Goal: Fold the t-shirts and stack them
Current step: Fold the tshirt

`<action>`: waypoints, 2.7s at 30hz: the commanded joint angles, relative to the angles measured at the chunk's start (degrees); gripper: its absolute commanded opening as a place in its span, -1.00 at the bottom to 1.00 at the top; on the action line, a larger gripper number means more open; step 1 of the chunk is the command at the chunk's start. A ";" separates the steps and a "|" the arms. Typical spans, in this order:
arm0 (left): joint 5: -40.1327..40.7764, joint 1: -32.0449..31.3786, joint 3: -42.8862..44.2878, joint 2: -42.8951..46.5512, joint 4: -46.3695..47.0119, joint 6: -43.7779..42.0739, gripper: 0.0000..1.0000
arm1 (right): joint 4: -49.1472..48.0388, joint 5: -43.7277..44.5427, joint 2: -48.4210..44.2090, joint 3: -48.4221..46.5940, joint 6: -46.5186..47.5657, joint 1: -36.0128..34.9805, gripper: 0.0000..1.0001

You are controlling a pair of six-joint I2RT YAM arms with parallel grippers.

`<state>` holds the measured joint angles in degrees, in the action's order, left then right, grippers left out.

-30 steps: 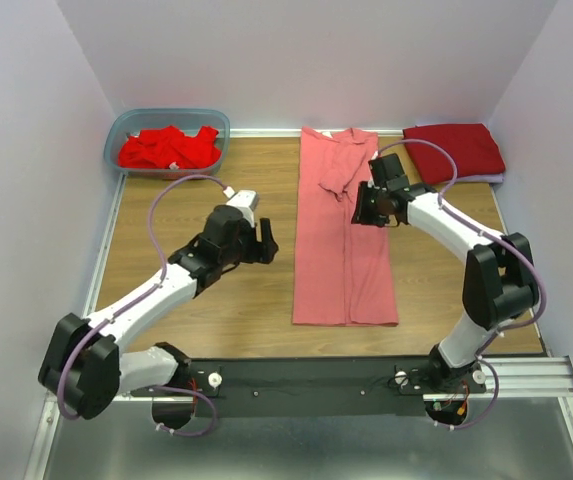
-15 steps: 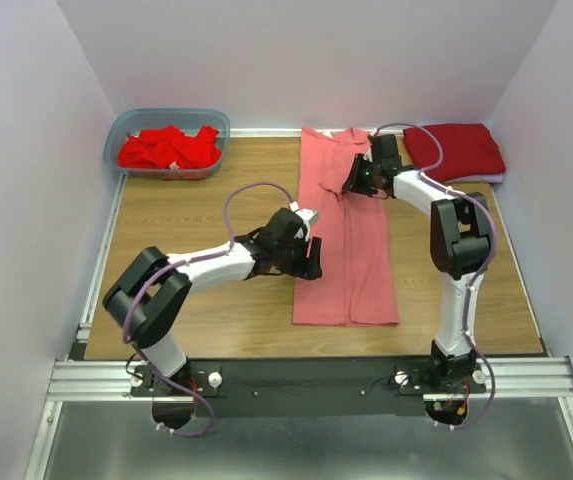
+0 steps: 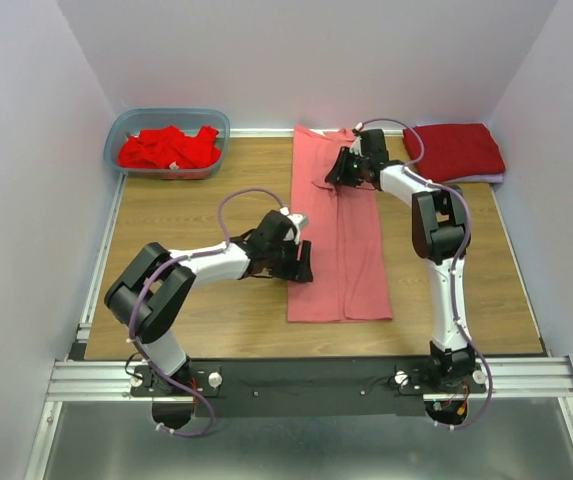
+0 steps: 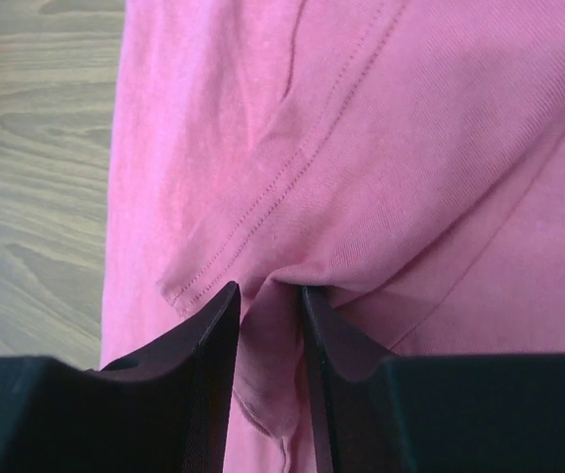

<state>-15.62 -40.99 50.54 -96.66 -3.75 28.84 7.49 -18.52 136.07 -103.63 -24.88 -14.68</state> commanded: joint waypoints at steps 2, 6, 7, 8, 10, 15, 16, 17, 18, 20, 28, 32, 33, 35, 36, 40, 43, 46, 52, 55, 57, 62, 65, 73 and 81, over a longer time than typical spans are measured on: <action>2.43 4.86 -5.89 2.70 -6.18 -0.19 0.36 | 0.16 -4.06 5.52 -5.69 -1.39 -2.20 -0.22; 4.01 6.10 -6.86 4.20 -7.33 -0.19 0.38 | 0.16 -5.03 7.36 -9.30 -2.89 -2.90 -0.21; 3.75 6.19 -6.86 4.55 -7.41 -0.01 0.38 | 0.33 -4.94 7.28 -9.83 -2.98 -3.16 -0.19; 3.23 6.10 -6.78 5.51 -7.24 0.42 0.39 | 0.34 -5.03 6.84 -10.18 -2.98 -3.08 -0.18; 2.78 5.31 -5.99 7.09 -6.80 1.57 0.43 | 1.04 -4.60 5.09 -9.84 -2.37 -2.99 -0.16; 3.93 3.64 -3.35 14.39 -8.29 3.68 0.45 | 4.28 -0.99 -10.27 -0.71 0.27 -2.99 0.15; 4.62 3.55 -3.09 15.61 -8.73 4.29 0.46 | 7.86 -0.99 -12.65 3.31 1.49 -2.99 0.23; 5.15 3.55 -2.82 17.80 -9.60 4.56 0.46 | 9.90 -0.64 -17.89 5.53 2.20 -2.99 0.25; 6.29 3.55 -2.99 19.04 -10.22 4.82 0.46 | 13.05 -0.29 -20.73 11.73 2.82 -2.99 0.27; 8.14 3.46 -3.26 22.63 -11.28 5.43 0.45 | 15.44 0.94 -26.61 19.13 3.17 -2.99 0.28; 14.82 3.11 -7.30 30.65 -17.52 7.02 0.46 | 30.03 5.51 -49.22 46.22 3.36 -2.99 0.31; 15.18 2.94 -9.93 32.41 -18.14 7.98 0.46 | 31.36 6.57 -58.88 55.71 0.28 -2.99 0.29; 15.09 2.85 -10.72 32.59 -18.05 8.16 0.46 | 31.36 5.70 -60.99 57.04 -0.07 -2.99 0.29; 15.18 2.76 -11.17 32.42 -17.96 8.16 0.46 | 31.80 4.99 -61.97 60.21 -0.43 -2.99 0.25; 15.18 2.76 -11.43 31.98 -17.96 7.99 0.46 | 31.71 3.25 -62.15 61.96 -0.52 -3.08 0.20; 15.09 2.76 -11.52 30.40 -17.96 7.64 0.46 | 30.05 0.16 -61.80 64.96 -0.78 -3.08 0.12; 15.18 2.59 -11.43 29.17 -17.87 7.28 0.46 | 28.91 -0.64 -61.80 64.96 -1.48 -3.08 0.09; 15.09 2.23 -11.52 27.76 -17.61 7.20 0.46 | 27.15 -1.86 -60.31 66.45 -2.01 -2.99 0.08; 15.18 1.79 -11.87 25.91 -16.73 6.76 0.46 | 24.51 -4.24 -57.67 67.51 -2.54 -3.08 0.04; 15.18 1.62 -11.87 25.03 -16.90 6.58 0.46 | 24.51 -4.15 -56.71 67.69 -2.80 -3.16 0.01; 15.09 1.53 -12.05 24.77 -16.64 6.58 0.46 | 24.42 -4.41 -55.83 67.86 -2.89 -3.08 0.00; 15.18 1.44 -11.96 24.42 -16.56 6.58 0.46 | 24.33 -3.98 -54.69 68.13 -3.24 -3.43 -0.01; 15.09 1.27 -12.05 24.24 -16.38 6.49 0.46 | 24.33 -3.27 -54.33 68.13 -3.59 -3.69 -0.03; 15.09 0.83 -13.36 24.77 -16.29 6.58 0.46 | 26.78 1.20 -56.79 67.78 -5.96 -4.66 -0.36; 15.09 0.21 -13.81 24.51 -17.34 7.02 0.44 | 28.28 5.07 -58.02 67.69 -7.54 -7.37 -0.88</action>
<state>-1.93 -39.99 37.17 -72.18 -20.69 36.03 33.69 -17.43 78.83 -36.47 -31.07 -20.16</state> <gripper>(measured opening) 0.728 0.103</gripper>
